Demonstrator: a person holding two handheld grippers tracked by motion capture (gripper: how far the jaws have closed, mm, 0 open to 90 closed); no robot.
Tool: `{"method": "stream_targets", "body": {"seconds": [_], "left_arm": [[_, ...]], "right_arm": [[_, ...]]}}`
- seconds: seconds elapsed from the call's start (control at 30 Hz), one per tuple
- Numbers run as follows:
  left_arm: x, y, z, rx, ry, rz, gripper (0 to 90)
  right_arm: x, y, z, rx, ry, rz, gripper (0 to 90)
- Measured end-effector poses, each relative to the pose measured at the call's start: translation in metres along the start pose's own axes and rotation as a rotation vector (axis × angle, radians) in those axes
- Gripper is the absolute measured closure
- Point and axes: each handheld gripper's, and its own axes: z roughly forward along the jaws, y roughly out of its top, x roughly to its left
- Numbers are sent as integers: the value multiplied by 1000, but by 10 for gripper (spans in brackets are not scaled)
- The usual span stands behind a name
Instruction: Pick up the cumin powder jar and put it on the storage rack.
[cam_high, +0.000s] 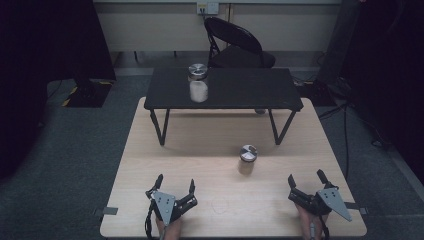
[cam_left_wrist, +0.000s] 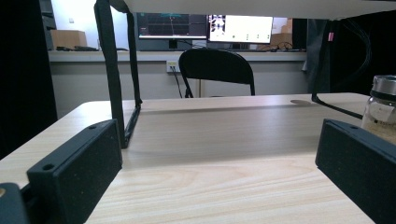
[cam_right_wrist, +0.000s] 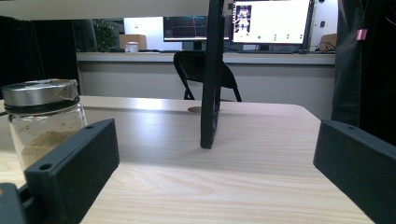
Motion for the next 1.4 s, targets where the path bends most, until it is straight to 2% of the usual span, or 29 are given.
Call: {"method": "stream_targets", "body": {"seconds": [0.47,0.53,0.87,1.2,1.4], "left_arm": [[0,0,0,-1,-1,0,0],[3,0,0,-1,-18,0,2],[-1,0,0,0,3,0,0],[-1,0,0,0,3,0,0],[-1,0,0,0,4,0,0]], "right_arm": [[-1,0,0,0,4,0,0],[-1,0,0,0,4,0,0],[-1,0,0,0,5,0,0],[-1,0,0,-1,6,-1,0],[5,-2,-2,-16,-26,-8,0]]}}
